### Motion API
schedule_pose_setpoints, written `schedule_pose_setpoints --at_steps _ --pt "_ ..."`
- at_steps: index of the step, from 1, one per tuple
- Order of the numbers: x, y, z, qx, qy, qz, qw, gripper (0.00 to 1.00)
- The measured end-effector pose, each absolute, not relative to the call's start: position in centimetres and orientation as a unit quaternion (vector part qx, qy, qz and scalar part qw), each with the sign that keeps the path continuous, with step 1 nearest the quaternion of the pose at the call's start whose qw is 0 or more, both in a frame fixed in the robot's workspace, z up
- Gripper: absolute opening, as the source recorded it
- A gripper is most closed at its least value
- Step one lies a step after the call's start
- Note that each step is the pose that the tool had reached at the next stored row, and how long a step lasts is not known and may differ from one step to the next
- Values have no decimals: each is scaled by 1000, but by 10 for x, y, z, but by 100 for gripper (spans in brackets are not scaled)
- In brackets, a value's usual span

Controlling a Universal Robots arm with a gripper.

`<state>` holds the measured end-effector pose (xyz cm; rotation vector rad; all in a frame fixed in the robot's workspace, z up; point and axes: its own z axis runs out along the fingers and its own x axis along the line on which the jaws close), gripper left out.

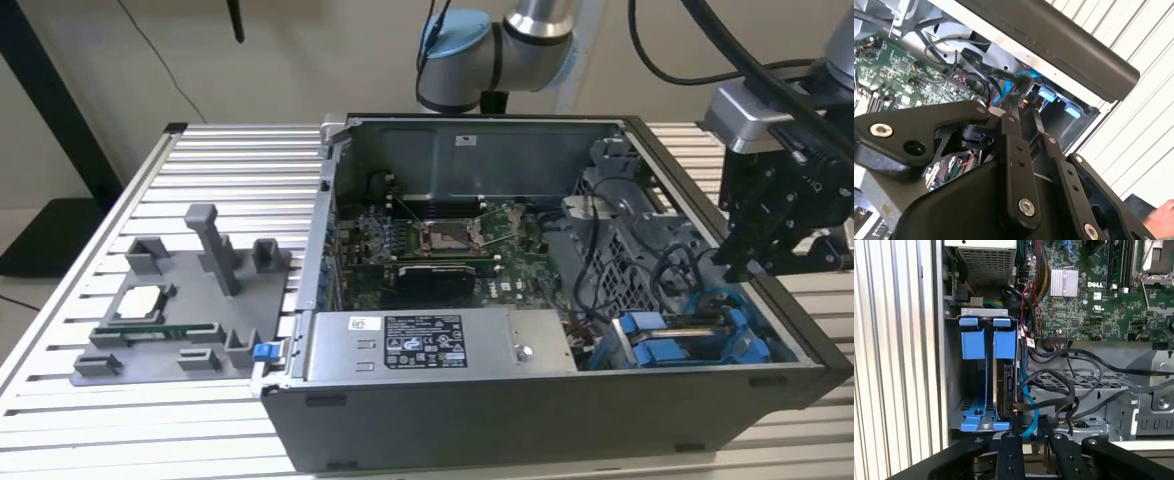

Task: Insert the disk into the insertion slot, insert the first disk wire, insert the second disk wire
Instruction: 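Insert the second disk wire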

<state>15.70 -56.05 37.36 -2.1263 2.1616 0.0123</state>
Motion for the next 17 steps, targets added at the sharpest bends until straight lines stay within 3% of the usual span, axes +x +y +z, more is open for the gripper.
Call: schedule_pose_setpoints --at_steps 17 --pt "170 -561 370 -700 709 21 78 100"
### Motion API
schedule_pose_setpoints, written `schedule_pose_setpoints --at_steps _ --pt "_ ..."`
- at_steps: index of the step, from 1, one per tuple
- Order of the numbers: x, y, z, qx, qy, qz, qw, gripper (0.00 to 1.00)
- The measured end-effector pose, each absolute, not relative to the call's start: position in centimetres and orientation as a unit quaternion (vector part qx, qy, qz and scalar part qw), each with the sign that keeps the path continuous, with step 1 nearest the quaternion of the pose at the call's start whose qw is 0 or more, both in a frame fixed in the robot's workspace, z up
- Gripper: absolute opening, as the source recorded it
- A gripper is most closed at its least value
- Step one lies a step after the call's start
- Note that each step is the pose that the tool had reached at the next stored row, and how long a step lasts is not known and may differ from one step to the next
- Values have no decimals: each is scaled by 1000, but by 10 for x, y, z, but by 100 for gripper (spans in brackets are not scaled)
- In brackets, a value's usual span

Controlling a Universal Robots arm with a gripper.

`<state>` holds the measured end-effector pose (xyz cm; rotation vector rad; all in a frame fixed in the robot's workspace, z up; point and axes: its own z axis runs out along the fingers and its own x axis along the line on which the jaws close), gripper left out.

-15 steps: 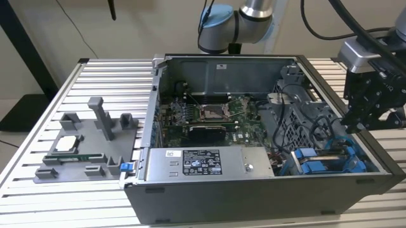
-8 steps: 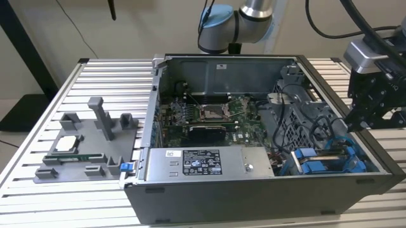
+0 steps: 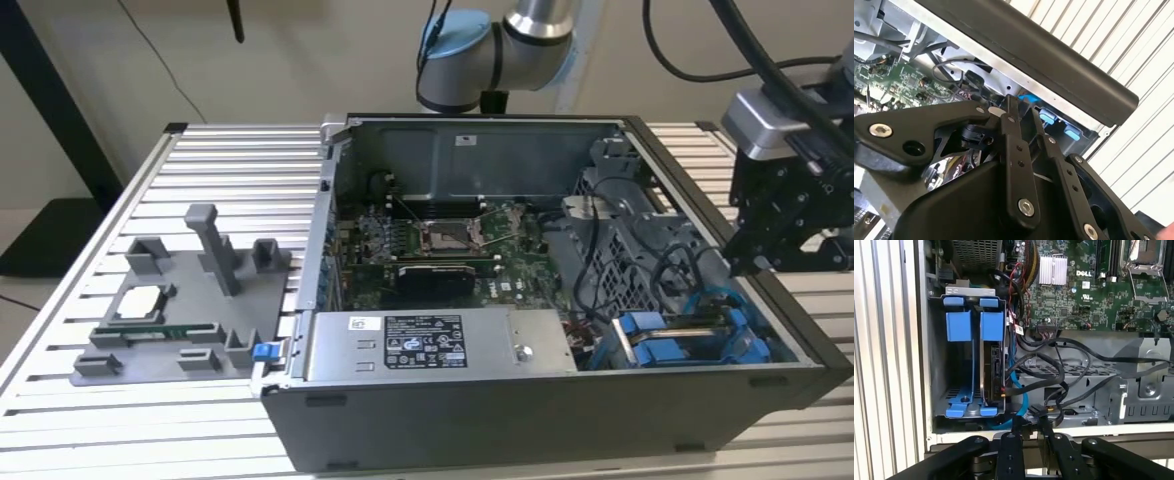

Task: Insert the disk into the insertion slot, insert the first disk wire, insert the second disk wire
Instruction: 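Insert the second disk wire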

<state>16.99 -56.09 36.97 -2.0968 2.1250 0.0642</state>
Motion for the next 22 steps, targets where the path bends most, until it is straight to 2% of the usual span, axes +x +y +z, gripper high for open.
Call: schedule_pose_setpoints --at_steps 11,12,21,22 --pt "170 -564 368 -699 709 29 85 100" --pt "170 -564 368 -699 709 29 85 0" --pt "170 -567 371 -699 709 32 84 0" --pt "170 -568 371 -699 709 33 84 100"
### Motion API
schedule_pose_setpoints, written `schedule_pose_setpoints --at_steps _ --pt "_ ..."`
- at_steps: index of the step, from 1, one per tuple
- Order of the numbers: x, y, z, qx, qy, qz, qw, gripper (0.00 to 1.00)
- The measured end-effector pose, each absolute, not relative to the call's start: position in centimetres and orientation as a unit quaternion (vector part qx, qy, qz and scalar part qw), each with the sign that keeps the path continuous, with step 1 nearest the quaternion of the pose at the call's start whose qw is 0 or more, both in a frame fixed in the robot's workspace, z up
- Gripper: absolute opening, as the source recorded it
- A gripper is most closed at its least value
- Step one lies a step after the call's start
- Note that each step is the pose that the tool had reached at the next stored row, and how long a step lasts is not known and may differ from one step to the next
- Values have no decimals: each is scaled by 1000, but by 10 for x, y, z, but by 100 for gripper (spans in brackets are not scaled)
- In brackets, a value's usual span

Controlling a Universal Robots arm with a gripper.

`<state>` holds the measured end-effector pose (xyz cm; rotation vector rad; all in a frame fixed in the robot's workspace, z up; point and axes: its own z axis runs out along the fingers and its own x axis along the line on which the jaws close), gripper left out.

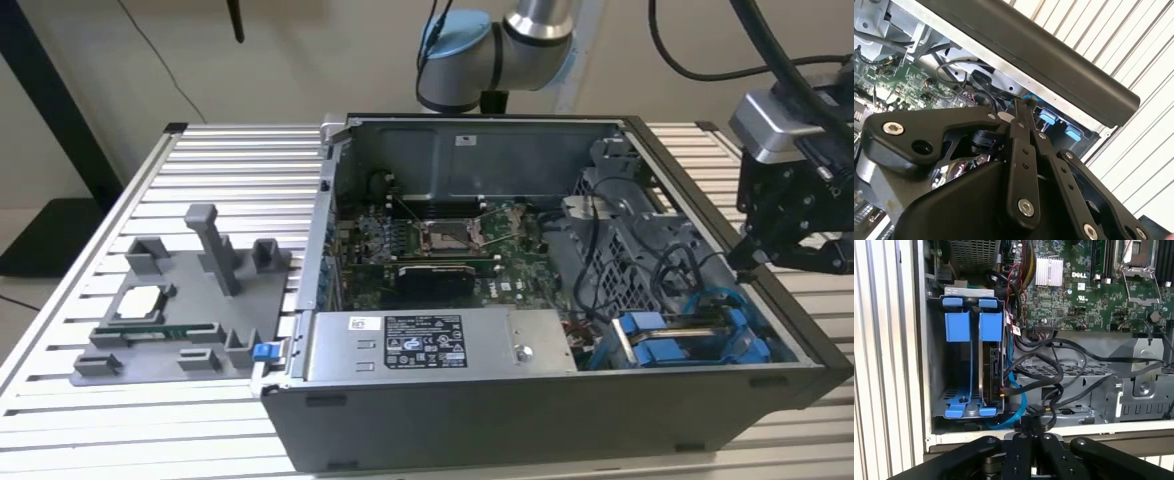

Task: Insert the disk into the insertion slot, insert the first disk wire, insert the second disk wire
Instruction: 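Insert the second disk wire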

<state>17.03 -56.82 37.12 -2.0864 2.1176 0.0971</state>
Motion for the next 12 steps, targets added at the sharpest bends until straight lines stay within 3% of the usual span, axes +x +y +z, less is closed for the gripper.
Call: schedule_pose_setpoints --at_steps 12 --pt "173 -574 361 -699 709 36 86 100"
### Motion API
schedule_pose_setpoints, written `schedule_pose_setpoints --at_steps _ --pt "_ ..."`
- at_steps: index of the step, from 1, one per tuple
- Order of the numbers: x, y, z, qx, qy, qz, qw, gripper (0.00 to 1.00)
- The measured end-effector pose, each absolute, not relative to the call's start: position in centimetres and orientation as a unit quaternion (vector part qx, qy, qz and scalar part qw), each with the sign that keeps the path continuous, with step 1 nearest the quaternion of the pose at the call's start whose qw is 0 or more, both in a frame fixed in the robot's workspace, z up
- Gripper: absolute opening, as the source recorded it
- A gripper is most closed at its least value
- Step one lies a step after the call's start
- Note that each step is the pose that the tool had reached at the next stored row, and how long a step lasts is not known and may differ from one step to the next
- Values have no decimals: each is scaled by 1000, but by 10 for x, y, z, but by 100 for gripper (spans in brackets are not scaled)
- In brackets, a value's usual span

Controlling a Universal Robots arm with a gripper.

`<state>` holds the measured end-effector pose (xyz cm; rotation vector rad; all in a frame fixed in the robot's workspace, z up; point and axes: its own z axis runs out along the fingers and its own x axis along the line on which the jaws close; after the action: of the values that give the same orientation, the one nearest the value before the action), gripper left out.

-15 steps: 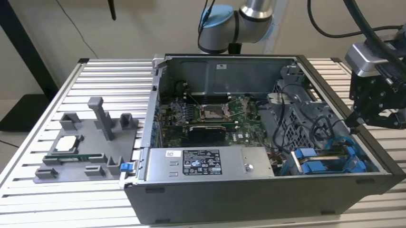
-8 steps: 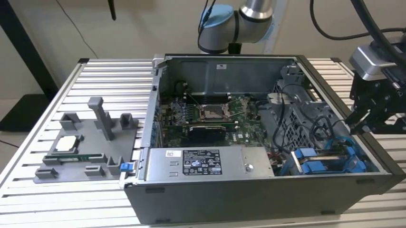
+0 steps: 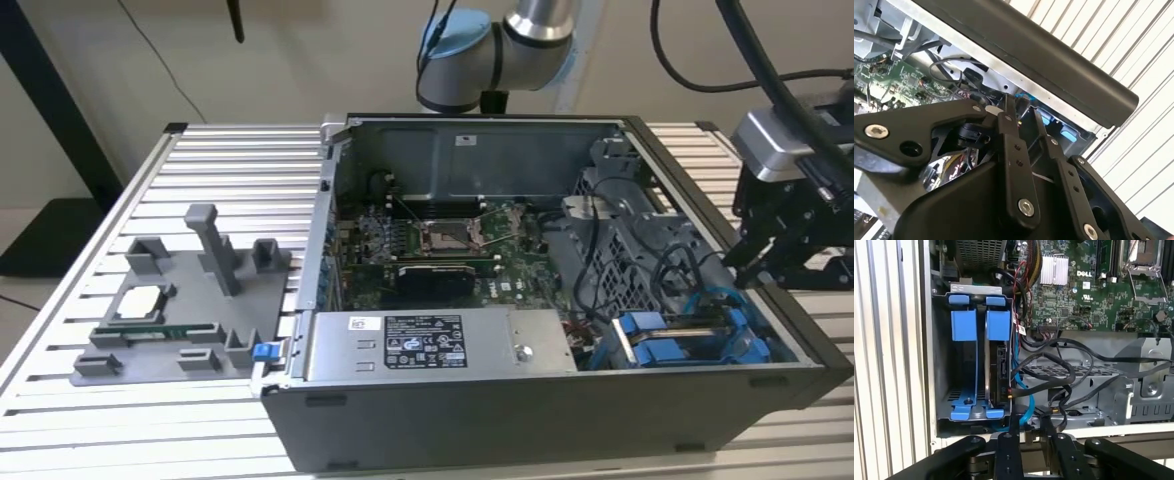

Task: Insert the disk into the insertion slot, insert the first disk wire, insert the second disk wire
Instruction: 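Insert the second disk wire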

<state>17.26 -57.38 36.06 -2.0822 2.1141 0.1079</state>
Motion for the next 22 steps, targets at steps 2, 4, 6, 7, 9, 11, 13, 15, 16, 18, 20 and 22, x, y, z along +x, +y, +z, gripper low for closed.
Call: schedule_pose_setpoints --at_steps 2,4,6,7,9,11,13,15,16,18,20,22 --pt "173 -574 359 -698 709 38 88 100" --pt "174 -574 358 -698 709 40 91 0" --pt "174 -574 357 -698 709 43 93 0" --pt "175 -574 357 -698 709 44 95 0" --pt "176 -574 356 -697 709 47 97 0" --pt "176 -574 356 -697 709 48 98 0" --pt "176 -575 356 -697 709 48 99 0" --pt "176 -575 356 -697 709 49 99 0" --pt "176 -575 356 -697 709 49 99 0" --pt "176 -576 356 -697 709 49 98 0" --pt "176 -576 357 -697 709 50 98 0" --pt "176 -576 364 -697 709 51 99 0"
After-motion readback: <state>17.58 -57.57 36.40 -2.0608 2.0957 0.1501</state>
